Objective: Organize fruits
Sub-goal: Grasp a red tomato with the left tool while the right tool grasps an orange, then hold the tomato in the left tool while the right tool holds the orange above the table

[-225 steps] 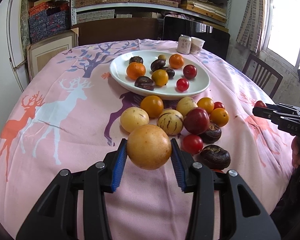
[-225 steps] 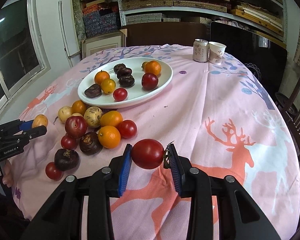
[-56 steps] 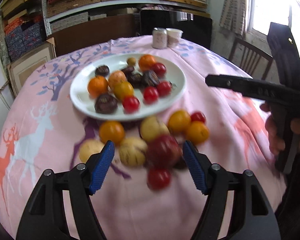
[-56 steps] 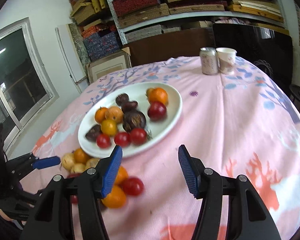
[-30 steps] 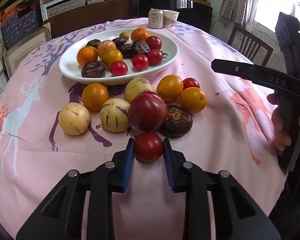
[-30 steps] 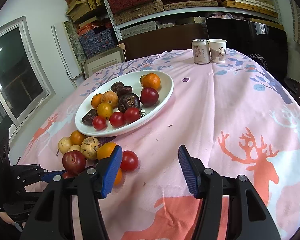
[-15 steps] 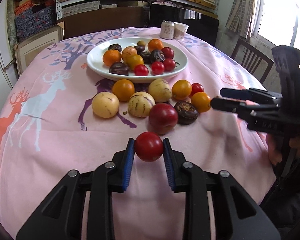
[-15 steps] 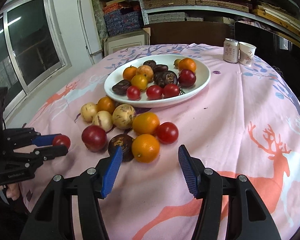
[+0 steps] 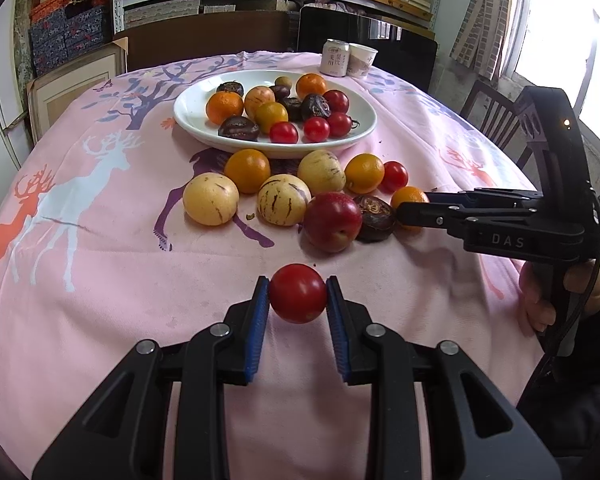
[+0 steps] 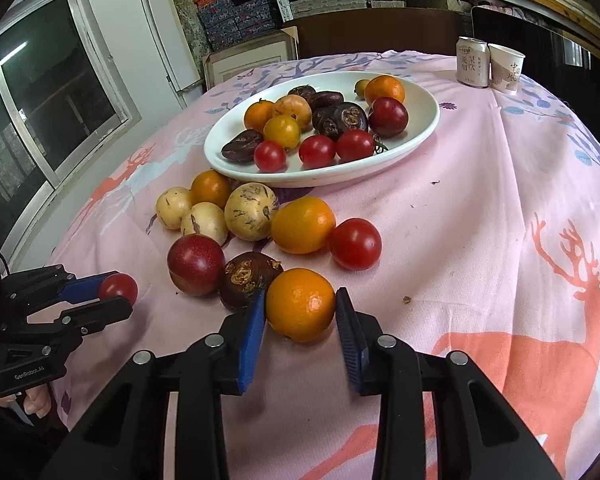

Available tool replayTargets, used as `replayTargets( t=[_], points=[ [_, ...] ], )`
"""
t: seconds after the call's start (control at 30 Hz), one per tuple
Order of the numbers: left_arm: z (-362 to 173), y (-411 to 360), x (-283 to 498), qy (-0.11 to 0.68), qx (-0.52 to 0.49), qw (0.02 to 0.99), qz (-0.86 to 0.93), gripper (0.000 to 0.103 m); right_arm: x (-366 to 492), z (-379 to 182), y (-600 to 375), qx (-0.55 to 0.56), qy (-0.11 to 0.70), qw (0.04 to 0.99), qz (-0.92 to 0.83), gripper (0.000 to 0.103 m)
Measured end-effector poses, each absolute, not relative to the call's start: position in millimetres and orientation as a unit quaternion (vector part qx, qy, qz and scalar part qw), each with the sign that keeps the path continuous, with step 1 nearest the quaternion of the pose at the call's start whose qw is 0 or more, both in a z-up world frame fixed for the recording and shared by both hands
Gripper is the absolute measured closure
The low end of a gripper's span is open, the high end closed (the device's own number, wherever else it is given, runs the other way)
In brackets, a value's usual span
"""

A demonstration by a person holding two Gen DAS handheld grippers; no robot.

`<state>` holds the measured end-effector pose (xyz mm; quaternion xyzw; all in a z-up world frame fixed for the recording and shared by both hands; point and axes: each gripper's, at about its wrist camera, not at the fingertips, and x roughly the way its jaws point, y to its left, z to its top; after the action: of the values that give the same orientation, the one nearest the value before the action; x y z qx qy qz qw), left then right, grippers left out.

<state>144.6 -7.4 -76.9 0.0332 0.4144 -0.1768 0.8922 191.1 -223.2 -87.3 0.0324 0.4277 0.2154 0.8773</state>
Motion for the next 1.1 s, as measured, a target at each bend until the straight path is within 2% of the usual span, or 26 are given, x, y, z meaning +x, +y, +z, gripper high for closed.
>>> replayTargets(
  t=[1.1],
  points=[
    [-80, -11, 141, 0.42, 0.037, 0.891, -0.171, 0.075, 171, -79, -249, 0.062, 0.4, 0.892, 0.204, 0.068]
  ],
)
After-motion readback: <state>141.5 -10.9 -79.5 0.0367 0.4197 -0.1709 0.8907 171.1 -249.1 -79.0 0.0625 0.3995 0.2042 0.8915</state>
